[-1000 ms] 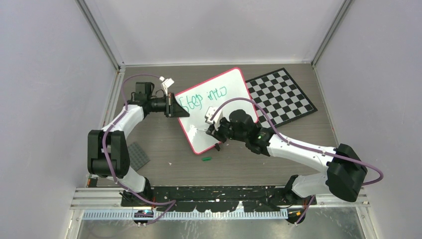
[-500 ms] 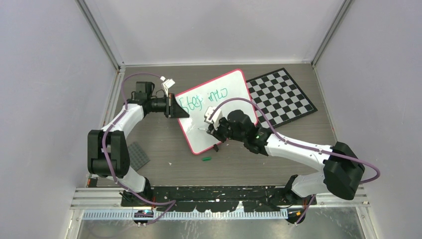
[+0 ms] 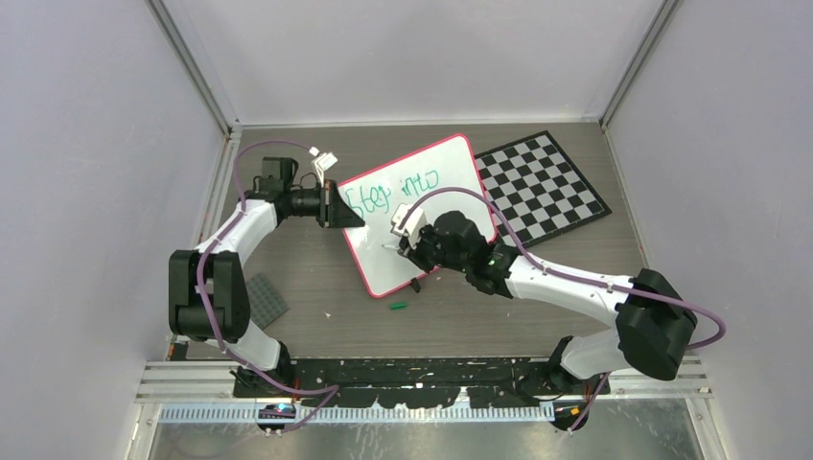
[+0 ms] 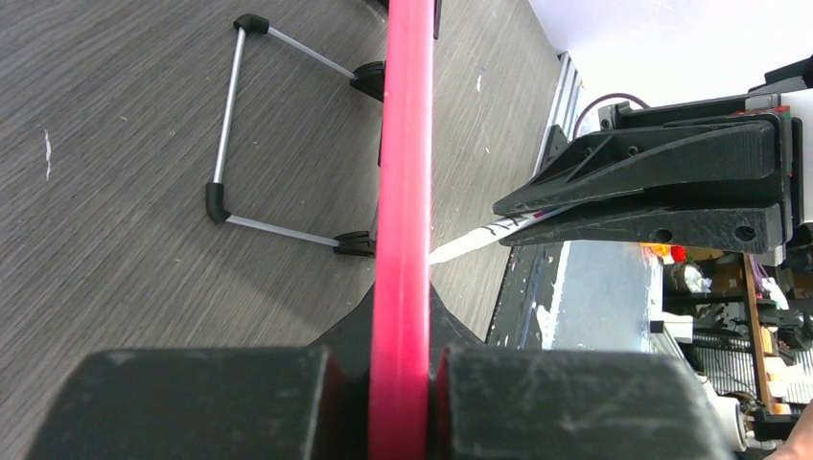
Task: Write a sentence on the whiteboard
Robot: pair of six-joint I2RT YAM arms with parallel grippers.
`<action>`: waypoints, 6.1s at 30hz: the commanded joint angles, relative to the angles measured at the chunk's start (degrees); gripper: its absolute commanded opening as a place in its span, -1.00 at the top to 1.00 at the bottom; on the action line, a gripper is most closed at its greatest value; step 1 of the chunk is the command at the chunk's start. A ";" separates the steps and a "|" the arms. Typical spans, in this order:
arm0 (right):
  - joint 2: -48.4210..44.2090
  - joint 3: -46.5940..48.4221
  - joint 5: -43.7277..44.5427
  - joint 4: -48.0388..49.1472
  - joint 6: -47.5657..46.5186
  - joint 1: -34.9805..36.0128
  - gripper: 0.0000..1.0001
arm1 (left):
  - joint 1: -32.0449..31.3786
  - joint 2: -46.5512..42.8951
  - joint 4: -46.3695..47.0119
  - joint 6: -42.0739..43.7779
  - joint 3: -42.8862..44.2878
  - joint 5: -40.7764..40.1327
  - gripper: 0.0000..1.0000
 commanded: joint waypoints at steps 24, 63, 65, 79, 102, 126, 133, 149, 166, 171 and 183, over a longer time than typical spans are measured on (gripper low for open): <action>1.41 1.17 0.43 -0.44 -2.85 1.05 0.99 | 0.35 -1.03 -5.28 0.55 -0.52 -3.83 1.00; 3.04 2.51 -0.01 -3.21 -1.35 2.86 0.99 | 0.34 -0.95 -5.30 0.60 -1.04 -3.94 1.00; 2.91 3.22 0.08 -3.48 -1.29 2.82 0.99 | 0.29 -0.94 -5.36 0.64 -1.04 -3.86 1.00; -6.12 0.04 1.84 -5.41 -0.82 -0.11 0.99 | 0.26 -0.40 -6.50 1.52 -0.63 -2.96 1.00; 1.10 4.39 2.83 -1.49 -0.06 -0.33 1.00 | -0.07 -0.22 -6.51 1.52 -0.53 -3.15 1.00; -1.93 -0.88 1.06 -7.86 -1.78 -0.91 1.00 | -0.04 0.35 -7.80 3.97 -0.49 -2.96 1.00; -1.59 -0.07 3.21 -7.62 -2.77 -1.28 1.00 | -0.04 0.22 -7.96 3.93 -0.34 -2.98 1.00; -0.52 4.97 2.38 -7.19 -2.97 -4.37 1.00 | -0.10 0.31 -8.24 4.15 -0.19 -2.97 1.00; -2.04 -0.23 0.04 -9.19 -3.95 -4.27 0.99 | -0.19 0.74 -8.24 4.40 -0.23 -2.95 1.00; -2.16 -1.48 0.32 -9.39 -4.74 -3.89 0.99 | -0.23 0.73 -8.30 4.58 -0.31 -2.95 1.00; -4.68 2.53 0.41 -13.33 -5.39 -3.91 1.00 | -0.21 1.08 -12.60 8.30 0.88 -2.96 1.00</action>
